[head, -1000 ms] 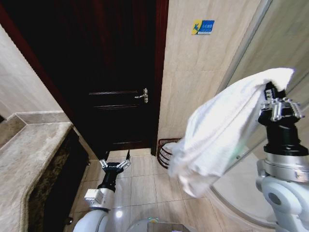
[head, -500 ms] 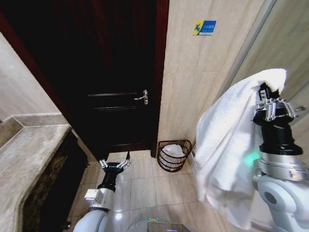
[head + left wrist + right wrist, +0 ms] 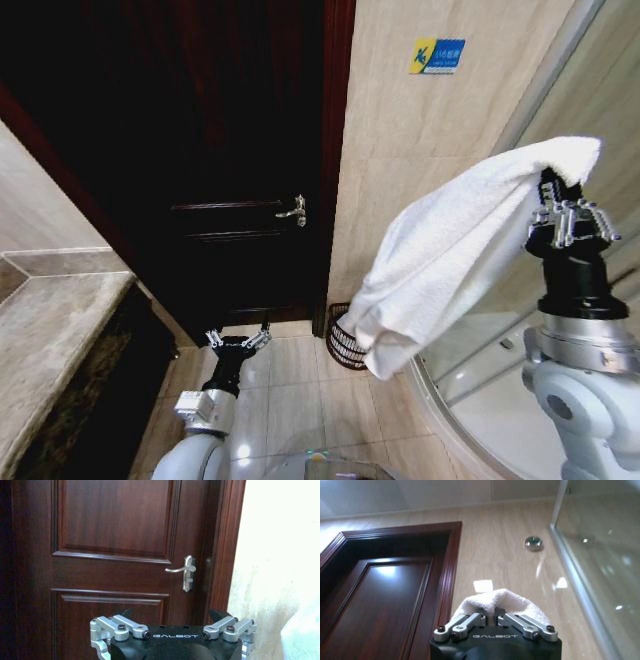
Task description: Discard the used towel into the hamper.
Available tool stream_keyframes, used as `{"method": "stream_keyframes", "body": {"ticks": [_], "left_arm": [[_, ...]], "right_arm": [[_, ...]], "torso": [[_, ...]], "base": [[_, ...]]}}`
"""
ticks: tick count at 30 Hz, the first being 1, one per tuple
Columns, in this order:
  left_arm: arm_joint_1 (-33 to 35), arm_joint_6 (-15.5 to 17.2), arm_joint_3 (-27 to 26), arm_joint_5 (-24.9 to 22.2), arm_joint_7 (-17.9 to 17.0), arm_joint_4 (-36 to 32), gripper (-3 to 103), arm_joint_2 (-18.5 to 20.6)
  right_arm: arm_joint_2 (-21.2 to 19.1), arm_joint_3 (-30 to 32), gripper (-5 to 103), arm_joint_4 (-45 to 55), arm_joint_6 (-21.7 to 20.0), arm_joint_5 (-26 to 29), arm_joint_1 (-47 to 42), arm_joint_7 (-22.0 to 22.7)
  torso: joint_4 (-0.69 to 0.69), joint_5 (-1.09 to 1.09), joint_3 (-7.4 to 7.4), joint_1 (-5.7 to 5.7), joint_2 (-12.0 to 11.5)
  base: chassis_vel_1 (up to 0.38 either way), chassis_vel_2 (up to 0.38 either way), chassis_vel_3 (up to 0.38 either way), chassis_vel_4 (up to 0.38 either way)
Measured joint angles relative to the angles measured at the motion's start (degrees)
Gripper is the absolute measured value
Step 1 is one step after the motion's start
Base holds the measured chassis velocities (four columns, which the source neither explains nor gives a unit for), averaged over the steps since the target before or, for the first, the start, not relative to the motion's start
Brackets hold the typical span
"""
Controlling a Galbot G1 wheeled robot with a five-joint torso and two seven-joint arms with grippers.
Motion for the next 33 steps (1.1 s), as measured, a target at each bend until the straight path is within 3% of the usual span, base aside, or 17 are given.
{"method": "stream_keyframes", "body": {"ticks": [10, 33], "left_arm": [[0.0, 0.0, 0.0, 0.0, 0.0, 0.0, 100, 0.0], [0.0, 0.0, 0.0, 0.0, 0.0, 0.0, 100, 0.0]], "right_arm": [[-1.07, -4.2, 7, -4.69, 0.92, -0.95, 3.18, -0.68], [-2.68, -10.25, 7, -26.32, 4.64, -2.2, 17.08, -4.36]], "torso": [[0.01, 0.02, 0.02, 0.05, -0.02], [0.0, 0.02, 0.0, 0.01, 0.0]], "base": [[-0.058, 0.061, 0.06, -0.049], [0.003, -0.007, -0.003, 0.003]]}}
